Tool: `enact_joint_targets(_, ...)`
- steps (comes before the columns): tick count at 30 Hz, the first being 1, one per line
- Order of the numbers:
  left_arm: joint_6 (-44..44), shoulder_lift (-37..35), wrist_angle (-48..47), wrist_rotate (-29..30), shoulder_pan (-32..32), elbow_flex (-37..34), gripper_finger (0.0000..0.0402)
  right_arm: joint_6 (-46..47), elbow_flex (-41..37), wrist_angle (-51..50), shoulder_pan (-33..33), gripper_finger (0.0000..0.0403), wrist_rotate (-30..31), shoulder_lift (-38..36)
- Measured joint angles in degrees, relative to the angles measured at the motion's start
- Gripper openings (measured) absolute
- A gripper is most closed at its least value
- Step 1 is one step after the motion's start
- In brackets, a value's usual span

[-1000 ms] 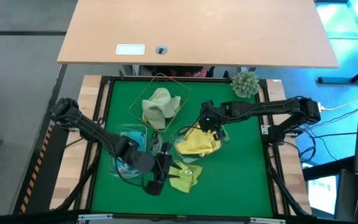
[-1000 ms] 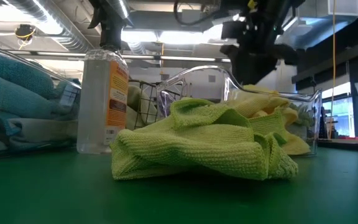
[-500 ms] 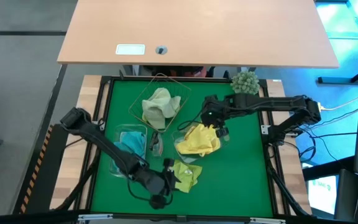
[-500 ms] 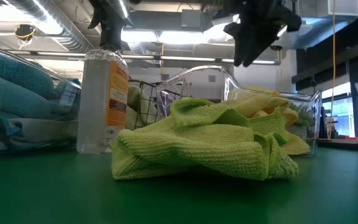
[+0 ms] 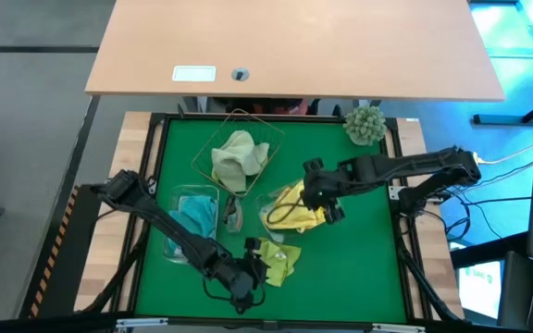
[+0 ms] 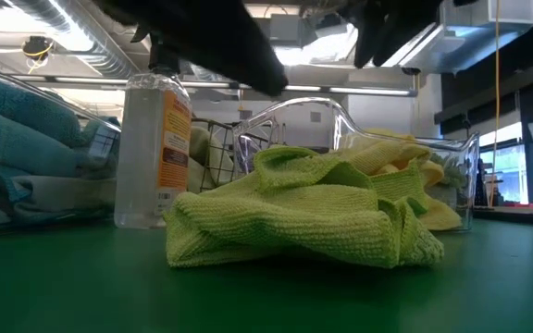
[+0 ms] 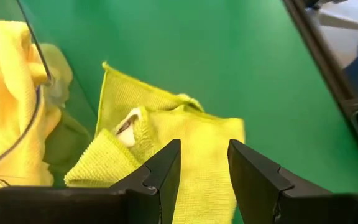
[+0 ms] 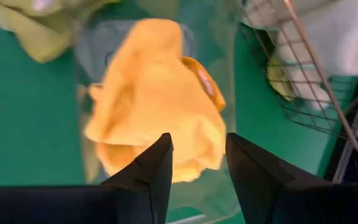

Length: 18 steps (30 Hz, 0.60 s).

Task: Sort microfiber towel by color & place in baskets
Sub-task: Put the green microfiber towel into the wire basket

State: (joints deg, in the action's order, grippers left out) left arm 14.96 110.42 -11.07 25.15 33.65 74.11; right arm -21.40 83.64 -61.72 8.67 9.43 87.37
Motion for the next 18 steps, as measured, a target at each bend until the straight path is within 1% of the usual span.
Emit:
enact_joint_targets(5, 0.38, 2.4, -0.2, 2.56, -0.02, 0.0, 0.0127, 3.2, 0.0, -0.21, 5.06, 0.0147, 0.24, 0.0)
enact_joint_targets(8, 3.11, 4.05, -0.16, 6.11, -0.04, 0.0, 0.0127, 6.17, -0.05, -0.1, 7.89, 0.0147, 0.22, 0.0)
enact_joint_targets(10, 4.55, 5.22, -0.18, 7.23, -0.33, 0.0, 0.0127, 8.08, -0.51, 0.33, 9.64, 0.0147, 0.28, -0.02)
enact_joint_targets(18, 7.26, 9.39, 0.24, 6.84, -1.88, 0.0, 0.0127, 13.08, -2.79, 0.17, 15.87, 0.0147, 0.46, -0.02)
